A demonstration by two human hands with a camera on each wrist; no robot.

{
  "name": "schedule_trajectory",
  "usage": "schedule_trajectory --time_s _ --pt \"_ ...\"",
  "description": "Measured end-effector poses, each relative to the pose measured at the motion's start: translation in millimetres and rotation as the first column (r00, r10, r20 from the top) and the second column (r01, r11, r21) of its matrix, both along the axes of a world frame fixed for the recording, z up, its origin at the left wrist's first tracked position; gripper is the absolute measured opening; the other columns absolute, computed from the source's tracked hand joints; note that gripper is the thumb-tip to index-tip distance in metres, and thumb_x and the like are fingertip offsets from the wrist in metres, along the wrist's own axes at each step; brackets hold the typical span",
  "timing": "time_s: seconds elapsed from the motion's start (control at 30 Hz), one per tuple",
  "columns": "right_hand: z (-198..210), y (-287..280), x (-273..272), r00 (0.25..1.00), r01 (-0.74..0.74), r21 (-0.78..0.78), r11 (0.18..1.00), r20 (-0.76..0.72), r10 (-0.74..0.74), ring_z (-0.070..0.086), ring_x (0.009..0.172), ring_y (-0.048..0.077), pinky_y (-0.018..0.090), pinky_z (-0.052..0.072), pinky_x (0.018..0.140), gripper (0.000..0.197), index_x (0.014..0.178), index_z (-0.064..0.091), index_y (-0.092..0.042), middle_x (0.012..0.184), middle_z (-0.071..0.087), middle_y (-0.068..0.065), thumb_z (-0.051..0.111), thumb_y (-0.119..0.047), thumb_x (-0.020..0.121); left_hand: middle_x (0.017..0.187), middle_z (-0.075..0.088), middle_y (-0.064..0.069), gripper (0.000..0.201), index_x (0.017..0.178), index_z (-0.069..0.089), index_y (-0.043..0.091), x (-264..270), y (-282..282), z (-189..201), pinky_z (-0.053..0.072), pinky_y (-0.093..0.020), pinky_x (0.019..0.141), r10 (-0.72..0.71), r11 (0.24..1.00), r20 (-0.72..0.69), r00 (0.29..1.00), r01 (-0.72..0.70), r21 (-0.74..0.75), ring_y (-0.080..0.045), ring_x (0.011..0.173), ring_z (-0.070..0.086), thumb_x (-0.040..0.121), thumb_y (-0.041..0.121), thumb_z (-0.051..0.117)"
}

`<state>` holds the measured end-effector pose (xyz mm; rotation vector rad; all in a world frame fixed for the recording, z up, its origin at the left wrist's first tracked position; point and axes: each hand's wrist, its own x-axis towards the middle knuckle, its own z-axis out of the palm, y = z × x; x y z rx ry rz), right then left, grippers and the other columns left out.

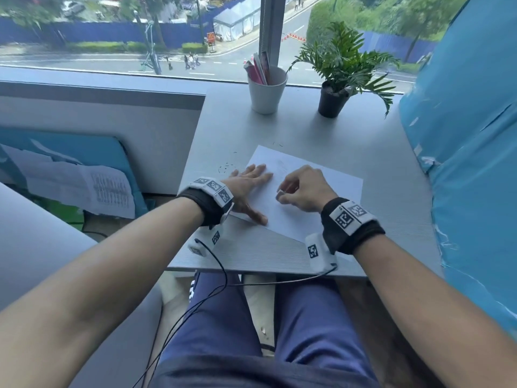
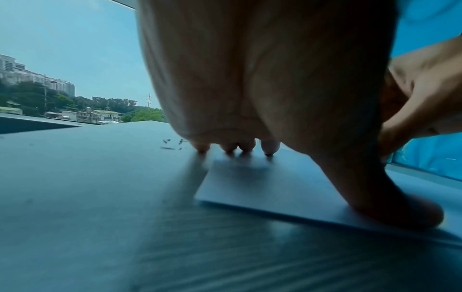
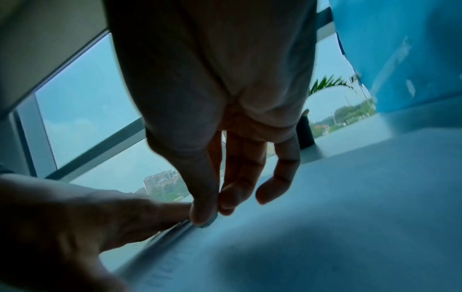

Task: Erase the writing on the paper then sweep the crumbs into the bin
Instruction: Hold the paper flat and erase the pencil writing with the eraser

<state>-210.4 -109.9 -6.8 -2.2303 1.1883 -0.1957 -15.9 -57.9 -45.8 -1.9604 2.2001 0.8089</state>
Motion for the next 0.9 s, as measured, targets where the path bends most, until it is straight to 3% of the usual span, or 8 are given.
schedule_trajectory --time_s 0.07,0.13,0.3,0.43,0.57,0.7,0.83,0.9 --pt "0 1 6 1.0 -0.018 0.075 0.997 0.022 0.016 0.059 0.064 -0.002 0.001 0.041 0.054 0.009 0.08 0.079 -0.02 0.066 0.067 -0.01 0.083 -0.02 0.072 0.164 -0.021 0.006 0.14 0.158 -0.008 0.031 1 1 -2 -0.014 -0.054 0.118 0.001 1.0 0.026 1.0 -0.002 0.012 -0.015 0.149 -0.023 0.056 0.078 0.076" --pt "-3 -2 9 1.0 -0.022 0.078 0.997 -0.003 0.023 0.06 0.066 0.0 0.0 0.038 0.052 0.008 0.081 0.079 -0.02 0.069 0.069 -0.009 0.081 -0.022 0.073 0.163 -0.023 0.008 0.145 0.157 -0.011 0.032 1 3 -4 -0.016 -0.057 0.117 -0.007 1.0 0.043 0.999 0.006 0.013 -0.014 0.148 -0.025 0.052 0.081 0.075" --pt "-7 2 11 1.0 -0.021 -0.054 0.998 -0.015 0.02 0.063 0.072 0.011 0.016 0.046 0.067 0.01 0.081 0.079 -0.013 0.077 0.073 -0.001 0.075 -0.021 0.077 0.162 -0.026 0.009 0.147 0.156 -0.015 0.035 1 3 -5 -0.018 -0.057 0.117 -0.006 1.0 0.051 0.999 0.004 0.024 -0.013 0.147 -0.028 0.049 0.084 0.074" --pt "-3 23 17 0.955 -0.267 0.004 0.964 -0.129 0.266 0.067 0.071 0.011 0.025 0.054 0.07 0.01 0.081 0.08 -0.016 0.076 0.075 -0.002 0.072 -0.02 0.076 0.161 -0.029 0.009 0.148 0.155 -0.018 0.035 1 3 -5 -0.018 -0.057 0.116 -0.011 0.999 0.081 0.997 0.008 0.035 -0.013 0.146 -0.029 0.049 0.087 0.071" --pt "-1 -7 12 0.997 -0.061 -0.08 0.995 -0.054 0.057 0.065 0.075 0.01 0.018 0.048 0.07 0.013 0.083 0.08 -0.015 0.081 0.075 -0.001 0.074 -0.023 0.075 0.161 -0.029 0.009 0.147 0.156 -0.017 0.034 0 3 -2 -0.018 -0.058 0.116 -0.01 0.999 0.067 0.998 0.006 0.051 -0.015 0.147 -0.029 0.049 0.086 0.071" --pt "-2 15 15 0.951 -0.29 -0.003 0.957 -0.117 0.287 0.069 0.072 0.013 0.028 0.057 0.073 0.01 0.081 0.08 -0.016 0.075 0.075 -0.002 0.072 -0.02 0.076 0.16 -0.031 0.009 0.147 0.155 -0.019 0.034 0 4 -2 -0.018 -0.058 0.116 -0.003 0.998 0.074 0.997 -0.001 0.06 -0.014 0.146 -0.03 0.05 0.086 0.071" --pt "-1 -9 8 0.999 -0.051 -0.063 0.997 -0.019 0.05 0.068 0.074 0.01 0.022 0.055 0.074 0.011 0.08 0.08 -0.015 0.077 0.076 -0.001 0.075 -0.023 0.074 0.161 -0.029 0.009 0.146 0.156 -0.017 0.035 -2 4 1 -0.018 -0.057 0.116 -0.003 0.998 0.066 0.998 -0.001 0.061 -0.014 0.146 -0.029 0.052 0.083 0.073" --pt "-5 3 10 0.99 -0.139 -0.053 0.989 -0.041 0.137 0.068 0.072 0.012 0.025 0.056 0.074 0.011 0.078 0.079 -0.013 0.075 0.075 0.0 0.073 -0.021 0.074 0.161 -0.029 0.009 0.145 0.155 -0.017 0.035 -1 5 0 -0.018 -0.057 0.116 -0.005 0.998 0.066 0.998 0.001 0.061 -0.014 0.146 -0.029 0.052 0.084 0.072"
